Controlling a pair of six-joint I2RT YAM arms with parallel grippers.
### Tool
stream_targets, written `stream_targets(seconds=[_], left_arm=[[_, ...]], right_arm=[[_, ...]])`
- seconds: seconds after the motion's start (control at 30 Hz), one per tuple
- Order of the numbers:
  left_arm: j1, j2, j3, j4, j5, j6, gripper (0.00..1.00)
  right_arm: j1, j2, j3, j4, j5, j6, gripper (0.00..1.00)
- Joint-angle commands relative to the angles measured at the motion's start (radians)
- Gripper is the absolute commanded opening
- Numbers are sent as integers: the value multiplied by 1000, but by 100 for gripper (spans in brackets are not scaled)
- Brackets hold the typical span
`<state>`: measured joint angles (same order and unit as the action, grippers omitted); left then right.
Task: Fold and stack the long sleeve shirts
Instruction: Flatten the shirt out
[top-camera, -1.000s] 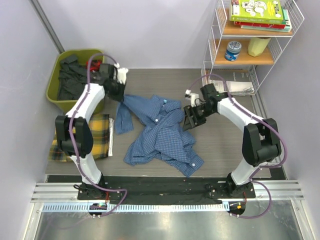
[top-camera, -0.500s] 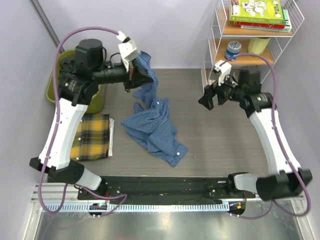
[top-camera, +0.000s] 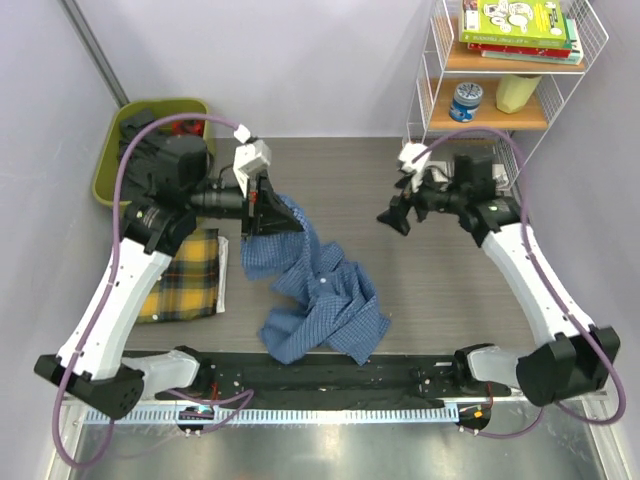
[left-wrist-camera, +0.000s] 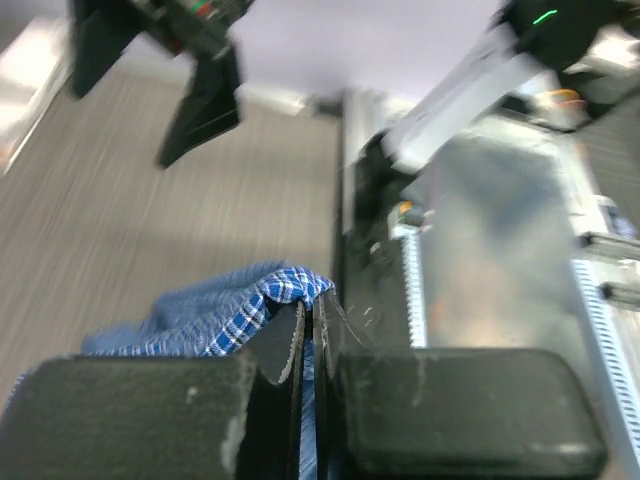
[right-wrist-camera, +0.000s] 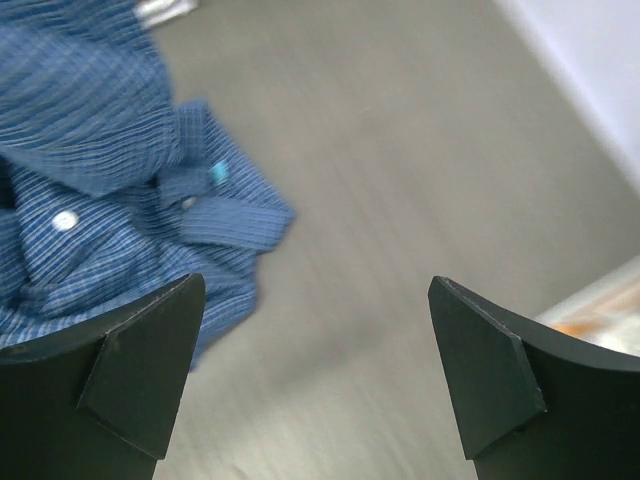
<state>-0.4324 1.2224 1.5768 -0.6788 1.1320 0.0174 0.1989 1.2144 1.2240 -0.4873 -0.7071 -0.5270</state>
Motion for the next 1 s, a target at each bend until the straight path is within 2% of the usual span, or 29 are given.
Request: stream_targets(seconds=[0.0, 0.03, 0.07, 0.13, 0.2, 0.3, 0.43, 0.53, 0.6, 0.63, 0.67, 0.7, 0.73, 0.77, 0.8, 0.87, 0.9, 0.97], left_arm=[[10, -101, -102, -59, -502, 44, 0], [35, -109, -144, -77, -711, 47, 0], [47, -118, -167, -91, -791, 58, 0], [79, -116, -208, -140, -915, 99, 0], [92, -118, -285, -195, -977, 101, 0], [125, -104, -391, -171, -1097, 44, 0], [298, -6, -381, -65, -1025, -52, 0], [334, 150, -246, -25, -922, -102, 0], [333, 231, -177, 7, -859, -108, 0], [333, 312, -91, 7, -857, -115, 0], [333, 362, -54, 13, -859, -123, 0], [333, 406, -5, 15, -842, -116, 0], [333, 487, 78, 1, -836, -111, 0], [331, 520, 118, 4, -825, -94, 0], [330, 544, 149, 4, -801, -86, 0], [328, 601, 207, 53, -769, -83, 0], [319, 620, 224, 70, -759, -79, 0], [301, 658, 277, 117, -738, -73, 0]], right_arm=[[150, 80, -11, 6, 3, -8, 97], [168, 106, -9, 0, 17, 10, 96], [184, 132, 8, -20, 24, 42, 96], [218, 233, 35, -134, 27, 45, 89], [232, 304, 66, -242, 17, 51, 84], [253, 408, 55, -277, -46, 141, 81], [315, 473, -29, -238, -77, 212, 77], [358, 493, -112, -172, -48, 263, 70], [366, 517, -155, -130, -20, 291, 59], [363, 536, -158, -125, -6, 307, 53], [358, 566, -158, -122, 9, 318, 38], [350, 579, -159, -119, 24, 324, 30], [340, 588, -159, -114, 27, 343, 23], [295, 593, -164, -93, 37, 363, 10], [265, 583, -172, -77, 43, 384, 4], [188, 551, -208, -36, 49, 461, 1], [109, 495, -224, -1, 47, 479, 1], [53, 414, -292, 35, 17, 521, 1]])
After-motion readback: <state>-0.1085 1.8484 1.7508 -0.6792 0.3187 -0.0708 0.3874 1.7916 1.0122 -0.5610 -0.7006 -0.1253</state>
